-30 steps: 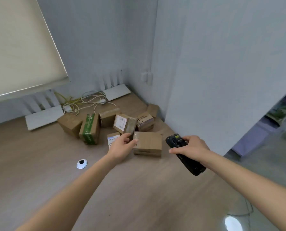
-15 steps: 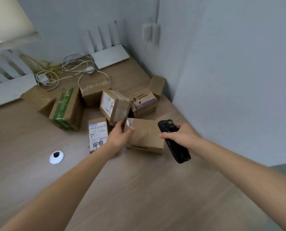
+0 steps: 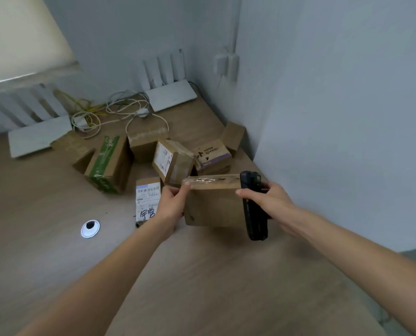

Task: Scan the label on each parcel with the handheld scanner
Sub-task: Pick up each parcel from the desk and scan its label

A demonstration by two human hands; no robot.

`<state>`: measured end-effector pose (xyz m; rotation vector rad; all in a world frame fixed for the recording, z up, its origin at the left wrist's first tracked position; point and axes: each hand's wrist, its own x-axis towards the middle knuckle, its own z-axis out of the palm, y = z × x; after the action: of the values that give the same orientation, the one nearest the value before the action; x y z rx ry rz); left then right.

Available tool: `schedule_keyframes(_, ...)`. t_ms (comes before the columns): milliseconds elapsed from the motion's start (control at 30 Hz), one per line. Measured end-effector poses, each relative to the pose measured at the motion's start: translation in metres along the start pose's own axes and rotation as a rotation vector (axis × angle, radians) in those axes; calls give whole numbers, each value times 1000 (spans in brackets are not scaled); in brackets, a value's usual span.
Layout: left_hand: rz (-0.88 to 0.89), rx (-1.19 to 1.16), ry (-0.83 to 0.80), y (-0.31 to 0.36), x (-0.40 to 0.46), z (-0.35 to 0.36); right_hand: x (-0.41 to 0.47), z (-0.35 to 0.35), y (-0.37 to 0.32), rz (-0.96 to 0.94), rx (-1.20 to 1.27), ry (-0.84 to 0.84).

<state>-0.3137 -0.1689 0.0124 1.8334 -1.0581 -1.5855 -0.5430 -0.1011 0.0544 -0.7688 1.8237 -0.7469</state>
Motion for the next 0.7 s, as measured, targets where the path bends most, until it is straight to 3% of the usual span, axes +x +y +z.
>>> schedule_keyframes(133,88,9,36,3,-48,-21,-52,-12,-11,-86,10,11)
schedule_keyframes(367,261,-16,-116,12,-178,-74,-183,-21,-30,-203,13,22)
schedule_keyframes(700,443,-257,50,56,-340,-132,-345,-39,-77,-385,-18,-12)
